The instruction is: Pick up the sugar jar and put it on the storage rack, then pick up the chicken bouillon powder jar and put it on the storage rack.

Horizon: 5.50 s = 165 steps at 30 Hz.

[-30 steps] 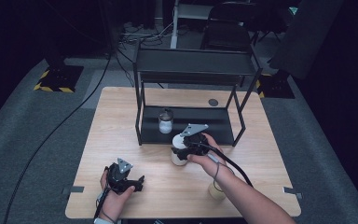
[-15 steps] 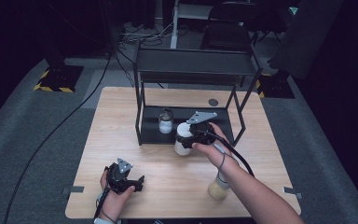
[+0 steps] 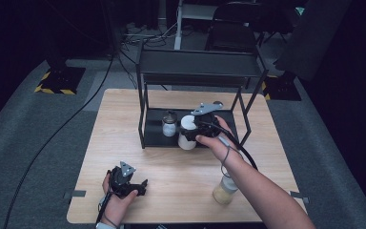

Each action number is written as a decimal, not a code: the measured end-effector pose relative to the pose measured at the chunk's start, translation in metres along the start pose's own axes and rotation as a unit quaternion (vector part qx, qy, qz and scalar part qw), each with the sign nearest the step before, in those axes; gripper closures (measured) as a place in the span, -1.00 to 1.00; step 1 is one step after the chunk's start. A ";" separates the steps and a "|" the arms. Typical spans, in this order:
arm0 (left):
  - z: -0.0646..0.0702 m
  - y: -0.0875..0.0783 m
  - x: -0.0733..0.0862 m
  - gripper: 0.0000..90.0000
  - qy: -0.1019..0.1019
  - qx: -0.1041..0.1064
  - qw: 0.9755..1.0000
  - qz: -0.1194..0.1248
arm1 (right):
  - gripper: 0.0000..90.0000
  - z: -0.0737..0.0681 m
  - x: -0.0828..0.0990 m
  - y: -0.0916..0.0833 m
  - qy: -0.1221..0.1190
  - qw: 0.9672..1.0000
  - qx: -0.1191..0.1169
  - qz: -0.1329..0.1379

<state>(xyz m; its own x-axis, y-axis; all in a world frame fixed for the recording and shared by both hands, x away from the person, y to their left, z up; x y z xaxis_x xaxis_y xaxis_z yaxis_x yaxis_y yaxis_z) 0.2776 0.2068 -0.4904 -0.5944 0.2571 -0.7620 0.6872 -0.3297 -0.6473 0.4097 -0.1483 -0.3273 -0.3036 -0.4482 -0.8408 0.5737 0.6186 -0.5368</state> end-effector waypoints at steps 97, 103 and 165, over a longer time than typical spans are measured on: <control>0.000 0.001 0.000 -0.99 -0.001 -0.002 1.000 0.000 | -0.84 0.033 0.059 -0.102 0.070 0.992 0.085 0.055; 0.000 0.001 -0.001 -0.99 -0.001 -0.002 1.000 0.000 | -0.84 0.020 0.066 -0.119 0.068 0.992 0.084 0.067; 0.001 0.001 -0.001 -0.99 -0.002 -0.004 1.000 0.001 | -0.88 -0.053 0.178 -0.155 0.059 0.996 0.041 0.059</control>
<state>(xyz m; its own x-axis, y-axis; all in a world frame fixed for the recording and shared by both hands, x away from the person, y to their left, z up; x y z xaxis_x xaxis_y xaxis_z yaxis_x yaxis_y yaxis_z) 0.2783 0.2055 -0.4906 -0.5949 0.2540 -0.7627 0.6909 -0.3234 -0.6466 0.2266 -0.2902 -0.3978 -0.3139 -0.2939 -0.9028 0.6692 0.6061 -0.4300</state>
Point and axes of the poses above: each handheld gripper's, and its own axes: y roughly forward along the jaws, x roughly out of its underside, z roughly to its right, the point moved 6 cm from there along y, roughly forward along the jaws, and after that the axes turned 6 degrees about z, right-handed, at the moved point
